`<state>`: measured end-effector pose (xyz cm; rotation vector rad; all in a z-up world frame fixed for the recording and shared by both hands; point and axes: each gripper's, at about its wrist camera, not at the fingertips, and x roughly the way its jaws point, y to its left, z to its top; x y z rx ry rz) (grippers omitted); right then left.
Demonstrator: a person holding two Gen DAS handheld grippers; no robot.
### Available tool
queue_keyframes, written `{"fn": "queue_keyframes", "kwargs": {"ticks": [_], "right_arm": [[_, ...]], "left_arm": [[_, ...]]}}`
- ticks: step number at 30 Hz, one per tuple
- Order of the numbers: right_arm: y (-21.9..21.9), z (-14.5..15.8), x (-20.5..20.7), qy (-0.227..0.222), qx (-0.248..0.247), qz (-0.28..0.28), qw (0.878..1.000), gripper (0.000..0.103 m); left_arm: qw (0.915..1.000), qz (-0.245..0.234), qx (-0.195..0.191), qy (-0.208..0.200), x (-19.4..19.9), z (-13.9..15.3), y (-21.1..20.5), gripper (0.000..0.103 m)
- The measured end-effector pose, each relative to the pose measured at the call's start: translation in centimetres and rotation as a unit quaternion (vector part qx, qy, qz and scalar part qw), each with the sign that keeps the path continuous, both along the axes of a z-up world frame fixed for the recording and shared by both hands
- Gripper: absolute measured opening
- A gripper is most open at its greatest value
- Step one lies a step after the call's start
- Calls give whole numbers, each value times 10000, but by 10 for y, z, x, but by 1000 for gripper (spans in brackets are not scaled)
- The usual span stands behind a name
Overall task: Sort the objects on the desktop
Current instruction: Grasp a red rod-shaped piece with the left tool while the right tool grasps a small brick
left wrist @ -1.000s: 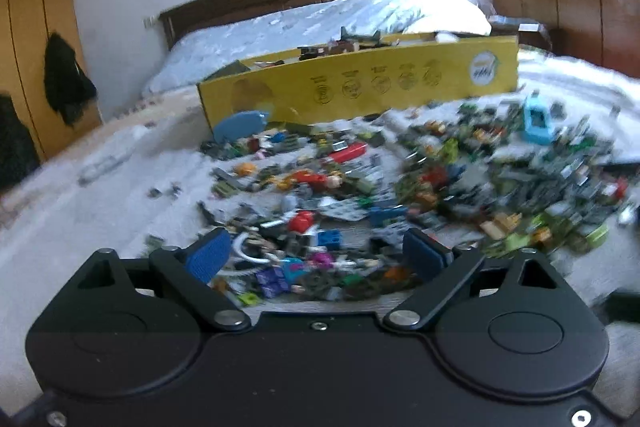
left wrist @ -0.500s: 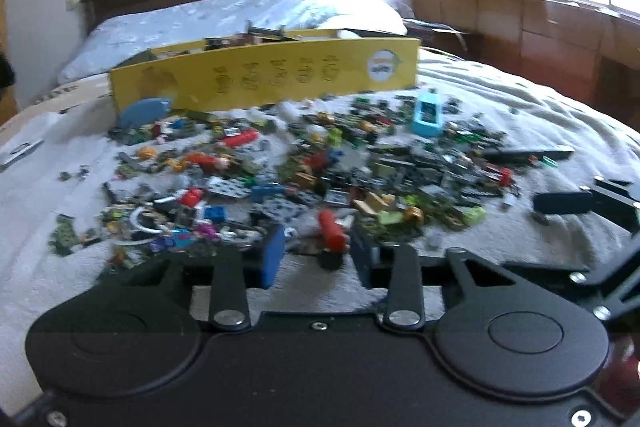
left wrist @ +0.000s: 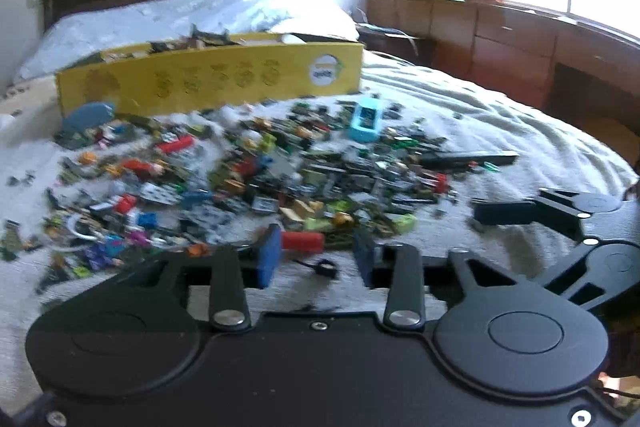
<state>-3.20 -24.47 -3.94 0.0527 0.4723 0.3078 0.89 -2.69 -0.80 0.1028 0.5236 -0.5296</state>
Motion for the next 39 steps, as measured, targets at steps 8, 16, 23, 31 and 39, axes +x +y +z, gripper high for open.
{"fn": "queue_keyframes", "kwargs": {"ticks": [8, 16, 23, 31, 39], "right_arm": [[0, -1, 0, -7, 9, -6, 10000, 103], [0, -1, -1, -41, 36, -43, 10000, 103], [6, 3, -7, -224, 114, -91, 9996, 96], [32, 3, 3, -208, -294, -4, 9994, 47], [34, 2, 8, -259, -340, -179, 9989, 30]], "left_arm": [[9997, 188, 184, 10, 19, -14, -1, 47], [9991, 175, 339, -188, 15, -19, -13, 43], [9989, 349, 229, -194, 12, -14, 0, 35], [9984, 539, 37, -138, 13, -11, 15, 35], [9985, 545, -32, -105, 12, -12, 17, 35]]}}
